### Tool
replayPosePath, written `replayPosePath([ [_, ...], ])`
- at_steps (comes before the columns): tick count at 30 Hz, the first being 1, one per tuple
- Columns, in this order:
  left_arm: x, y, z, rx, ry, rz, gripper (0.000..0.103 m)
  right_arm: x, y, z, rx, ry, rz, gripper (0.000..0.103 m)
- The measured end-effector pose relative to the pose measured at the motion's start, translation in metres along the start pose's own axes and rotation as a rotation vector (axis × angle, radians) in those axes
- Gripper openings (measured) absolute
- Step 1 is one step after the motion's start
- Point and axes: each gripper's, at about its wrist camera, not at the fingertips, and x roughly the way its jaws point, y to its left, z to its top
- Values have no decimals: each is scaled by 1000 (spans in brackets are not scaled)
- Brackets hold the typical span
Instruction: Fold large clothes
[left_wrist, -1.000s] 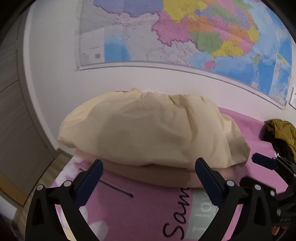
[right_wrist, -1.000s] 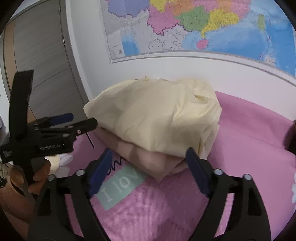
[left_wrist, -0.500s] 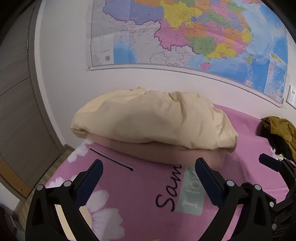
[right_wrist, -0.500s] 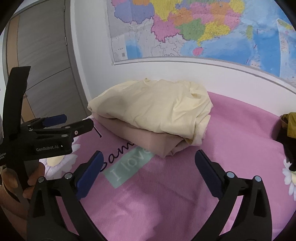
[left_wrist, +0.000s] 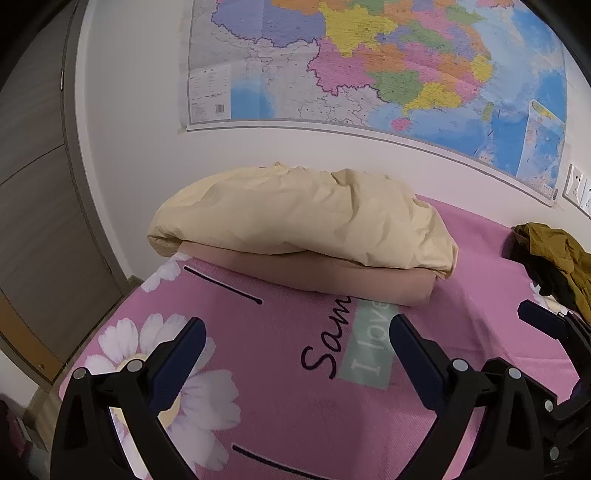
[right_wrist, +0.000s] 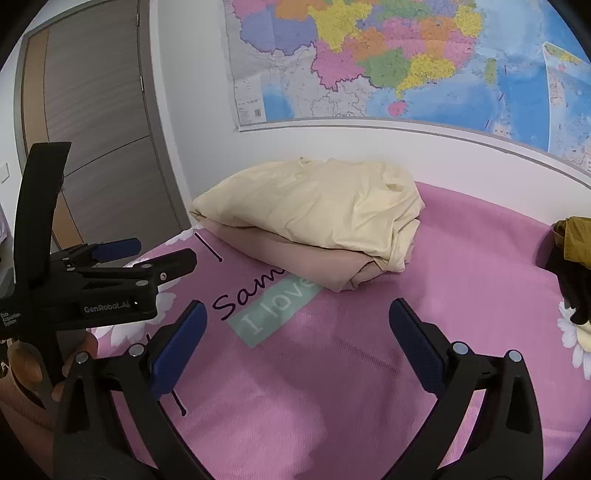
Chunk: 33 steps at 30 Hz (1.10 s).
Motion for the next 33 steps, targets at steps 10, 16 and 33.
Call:
replayPosePath([
  [10,-5,1,-3,-5,9,-11,96,-4,4,-5,5,5,10,97],
  [16,-7,-1,-3,4,7,-9,96,-6,4,-6,8,1,18,97],
  [33,-9,-1,-6,8,-3,-2,96,-6,4,-9,23,5,20,97],
])
